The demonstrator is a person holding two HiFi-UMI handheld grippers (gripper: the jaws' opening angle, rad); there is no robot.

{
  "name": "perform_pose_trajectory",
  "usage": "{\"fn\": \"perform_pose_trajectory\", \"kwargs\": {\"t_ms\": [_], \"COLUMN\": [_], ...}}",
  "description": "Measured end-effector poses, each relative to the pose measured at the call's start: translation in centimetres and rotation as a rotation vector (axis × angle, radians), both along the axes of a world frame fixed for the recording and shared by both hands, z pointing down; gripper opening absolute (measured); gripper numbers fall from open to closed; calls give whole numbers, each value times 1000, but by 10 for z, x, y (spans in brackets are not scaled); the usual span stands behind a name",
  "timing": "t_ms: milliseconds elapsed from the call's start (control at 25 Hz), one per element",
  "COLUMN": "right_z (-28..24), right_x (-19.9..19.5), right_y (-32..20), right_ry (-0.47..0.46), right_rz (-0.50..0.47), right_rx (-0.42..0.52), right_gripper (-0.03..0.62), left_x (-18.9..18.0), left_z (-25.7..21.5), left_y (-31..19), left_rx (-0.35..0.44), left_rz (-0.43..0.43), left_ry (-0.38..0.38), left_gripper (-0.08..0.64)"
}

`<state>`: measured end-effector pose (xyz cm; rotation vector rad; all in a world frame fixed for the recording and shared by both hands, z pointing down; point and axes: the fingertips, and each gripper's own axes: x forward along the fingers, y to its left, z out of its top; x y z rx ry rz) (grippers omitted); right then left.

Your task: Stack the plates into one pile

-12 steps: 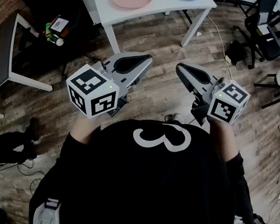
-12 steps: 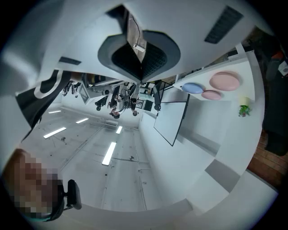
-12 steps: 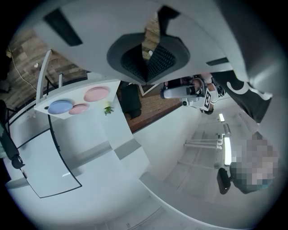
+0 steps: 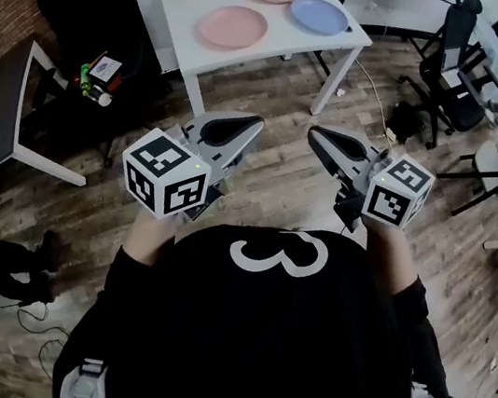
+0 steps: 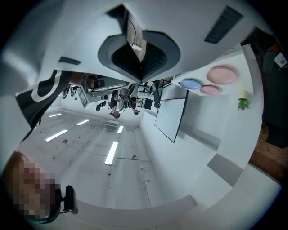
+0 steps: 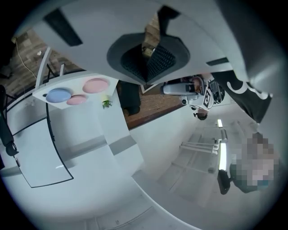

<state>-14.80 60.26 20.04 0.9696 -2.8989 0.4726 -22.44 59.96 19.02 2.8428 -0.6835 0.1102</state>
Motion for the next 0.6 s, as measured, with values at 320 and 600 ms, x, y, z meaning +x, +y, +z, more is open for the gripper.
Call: {"fn": "perform_pose_trajectory", "kwargs": {"t_ms": [320, 600], "right_z": [8, 10], "right_x": [6, 5], "right_y": [-6, -23], "right_ry": [-23, -41], "right_rz": [25, 3], "right_rx": [-35, -59], "right_gripper": [25, 25], "left_x": [0, 2], "left_z": [5, 6], "left_y": [-3, -22], "left_rx": [-7, -44], "left_rz": [-2, -6], "left_ry": [9, 22], "left_gripper": [16, 16]}}
